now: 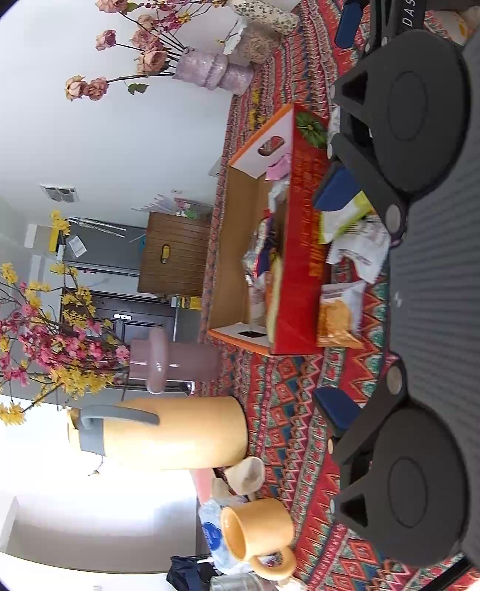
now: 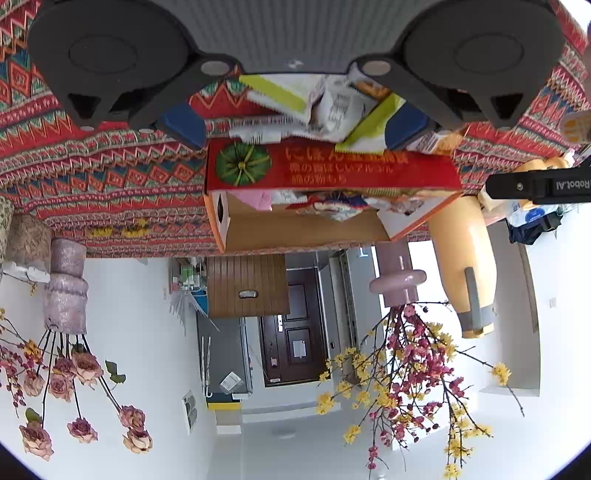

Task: Organize snacks
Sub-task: 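Move both tools back to the snack pile in front of the box, then grasp the pink packet with the left tool while the right tool grasps a green-and-white bar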

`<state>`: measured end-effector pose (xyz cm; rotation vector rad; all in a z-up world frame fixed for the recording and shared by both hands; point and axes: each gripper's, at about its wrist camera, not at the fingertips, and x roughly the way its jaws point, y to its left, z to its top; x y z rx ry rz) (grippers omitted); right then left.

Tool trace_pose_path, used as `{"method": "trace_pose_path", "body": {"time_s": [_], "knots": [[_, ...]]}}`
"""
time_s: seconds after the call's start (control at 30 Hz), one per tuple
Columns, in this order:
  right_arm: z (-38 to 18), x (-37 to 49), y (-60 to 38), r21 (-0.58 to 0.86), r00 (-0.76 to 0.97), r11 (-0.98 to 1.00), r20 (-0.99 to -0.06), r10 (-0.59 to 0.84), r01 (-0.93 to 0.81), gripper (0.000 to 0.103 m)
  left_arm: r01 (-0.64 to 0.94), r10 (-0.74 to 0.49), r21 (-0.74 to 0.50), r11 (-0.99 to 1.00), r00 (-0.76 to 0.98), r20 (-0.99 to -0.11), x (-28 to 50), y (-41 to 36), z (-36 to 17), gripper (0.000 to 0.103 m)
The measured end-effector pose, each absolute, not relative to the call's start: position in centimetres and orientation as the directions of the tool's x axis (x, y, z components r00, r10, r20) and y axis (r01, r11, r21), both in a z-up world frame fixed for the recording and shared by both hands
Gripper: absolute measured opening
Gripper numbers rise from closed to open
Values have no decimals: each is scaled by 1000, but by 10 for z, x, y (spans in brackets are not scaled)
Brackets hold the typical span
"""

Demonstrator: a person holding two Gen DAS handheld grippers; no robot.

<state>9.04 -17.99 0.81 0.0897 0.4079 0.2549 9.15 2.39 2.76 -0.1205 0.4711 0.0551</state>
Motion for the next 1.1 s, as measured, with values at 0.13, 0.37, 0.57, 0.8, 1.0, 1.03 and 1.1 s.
{"method": "trace_pose_path", "body": {"time_s": [0.13, 0.37, 0.57, 0.8, 1.0, 1.03, 1.1], "knots": [[3, 78, -183, 143, 881, 964, -395, 262, -223, 103, -85, 28, -101, 991, 882, -470, 78, 24, 22, 103], [-6, 59, -188, 146, 869, 966, -423, 256, -214, 103, -103, 38, -104, 989, 866, -499, 63, 29, 15, 103], [-16, 62, -180, 137, 843, 965, -471, 261, -222, 103, -111, 40, -107, 988, 856, -516, 58, 33, 10, 103], [-34, 79, -159, 97, 818, 976, -534, 216, -195, 101, -115, 37, -112, 987, 843, -537, 62, 35, 5, 103], [-40, 76, -157, 101, 800, 970, -551, 238, -220, 71, -131, 53, -88, 987, 800, -598, 70, 34, -3, 103], [-40, 74, -158, 100, 801, 971, -550, 237, -219, 69, -131, 52, -85, 988, 791, -609, 72, 33, -6, 103], [-40, 71, -163, 103, 801, 970, -548, 239, -219, 59, -121, 42, -80, 989, 770, -636, 75, 31, -11, 103]]}}
